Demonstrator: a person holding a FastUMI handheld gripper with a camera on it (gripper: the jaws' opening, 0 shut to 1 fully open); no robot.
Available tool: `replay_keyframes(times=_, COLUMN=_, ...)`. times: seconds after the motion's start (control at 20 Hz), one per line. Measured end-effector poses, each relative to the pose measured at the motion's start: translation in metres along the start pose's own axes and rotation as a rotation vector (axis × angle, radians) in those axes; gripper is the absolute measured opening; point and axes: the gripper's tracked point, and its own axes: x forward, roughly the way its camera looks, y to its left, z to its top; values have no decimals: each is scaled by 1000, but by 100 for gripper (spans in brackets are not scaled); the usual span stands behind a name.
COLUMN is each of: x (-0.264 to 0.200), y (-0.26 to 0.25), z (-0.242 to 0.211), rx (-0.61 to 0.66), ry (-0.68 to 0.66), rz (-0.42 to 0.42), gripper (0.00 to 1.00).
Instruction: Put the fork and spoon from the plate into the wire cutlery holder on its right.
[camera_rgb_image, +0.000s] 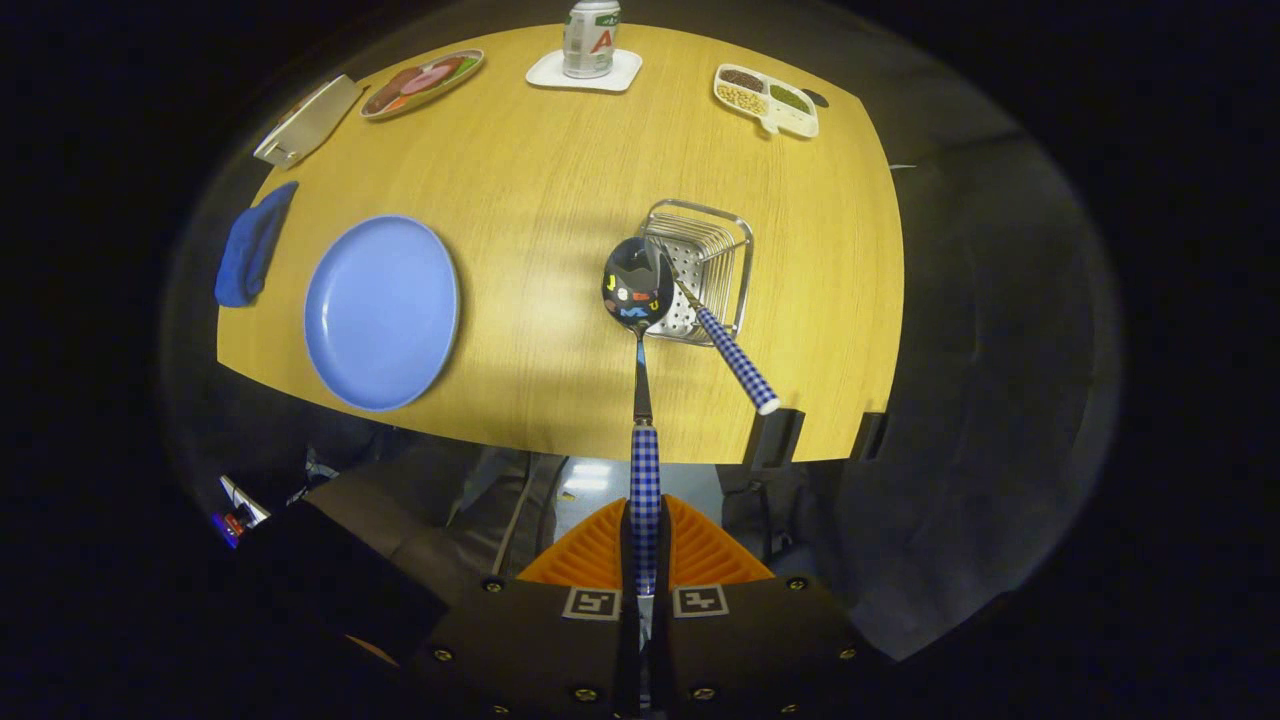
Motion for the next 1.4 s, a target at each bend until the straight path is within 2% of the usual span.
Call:
replay_keyframes(times=0.45, x=20, y=-30, z=32, rx=-106, ry=165, rz=-43, gripper=5)
replay_keyframes(times=0.65, x=30, y=-29, z=42, rx=-153, ry=211, rz=-30, gripper=5)
replay_keyframes(times=0.95, x=37, y=-27, z=52, rx=-157, ry=209, rz=-21, gripper=6)
replay_keyframes(times=1.25, x=31, y=-28, z=59, rx=-132, ry=149, rz=-13, gripper=14)
replay_keyframes(times=1.3, x=24, y=-27, z=62, rx=-126, ry=123, rz=-14, gripper=34)
replay_keyframes(times=1.4, x=14, y=-16, z=69, rx=-113, ry=44, rz=13, gripper=65)
